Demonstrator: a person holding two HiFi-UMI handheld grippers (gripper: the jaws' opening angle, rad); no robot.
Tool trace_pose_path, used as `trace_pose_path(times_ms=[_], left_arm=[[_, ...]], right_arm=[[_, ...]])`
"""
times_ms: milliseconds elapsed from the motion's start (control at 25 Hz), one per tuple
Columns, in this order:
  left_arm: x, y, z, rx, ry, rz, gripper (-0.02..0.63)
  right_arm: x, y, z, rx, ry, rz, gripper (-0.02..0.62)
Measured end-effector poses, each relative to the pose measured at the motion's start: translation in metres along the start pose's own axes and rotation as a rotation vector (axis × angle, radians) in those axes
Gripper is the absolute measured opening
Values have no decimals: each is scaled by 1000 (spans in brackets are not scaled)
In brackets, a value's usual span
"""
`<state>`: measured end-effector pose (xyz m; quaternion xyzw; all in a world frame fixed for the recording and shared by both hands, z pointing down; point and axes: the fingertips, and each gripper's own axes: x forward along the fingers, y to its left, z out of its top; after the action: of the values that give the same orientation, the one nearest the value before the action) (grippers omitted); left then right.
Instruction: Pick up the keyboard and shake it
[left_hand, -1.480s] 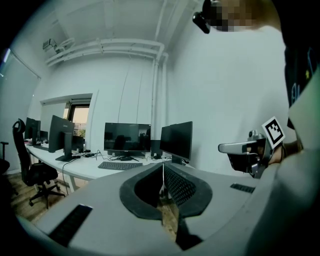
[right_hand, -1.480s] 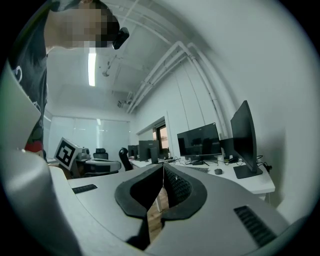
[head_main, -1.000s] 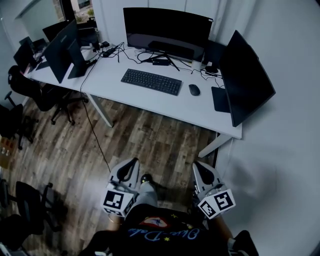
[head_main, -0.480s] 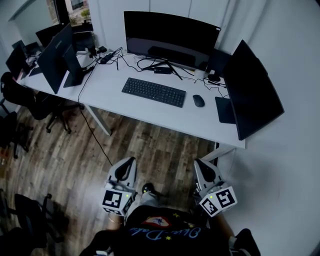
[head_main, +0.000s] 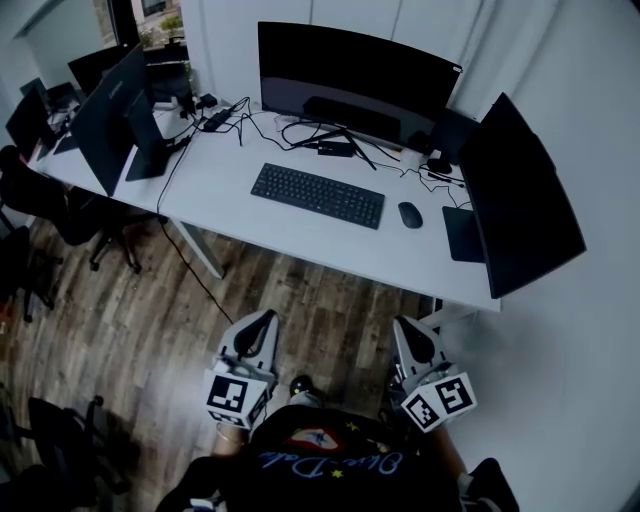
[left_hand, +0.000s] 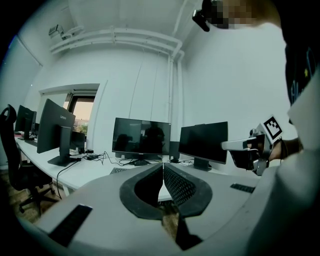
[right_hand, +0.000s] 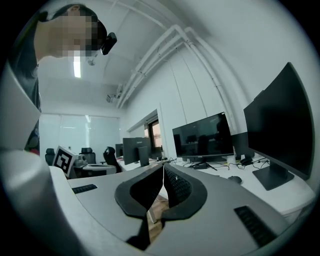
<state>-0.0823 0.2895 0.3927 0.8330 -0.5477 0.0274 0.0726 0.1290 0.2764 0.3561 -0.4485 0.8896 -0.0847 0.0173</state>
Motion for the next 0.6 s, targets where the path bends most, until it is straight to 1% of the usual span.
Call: trace_pose_path(times_ms=[160,400,600], left_arm=[[14,15,4,2,10,-18,6],[31,26,2,-4,35,-45,6],[48,34,-2,-18,58,-49,6]], right_arm=[[21,-4,-4,35,-7,-18,0],[41,-7,-9,72,3,-25,2],[51,-27,-12,79,22,-46,2]])
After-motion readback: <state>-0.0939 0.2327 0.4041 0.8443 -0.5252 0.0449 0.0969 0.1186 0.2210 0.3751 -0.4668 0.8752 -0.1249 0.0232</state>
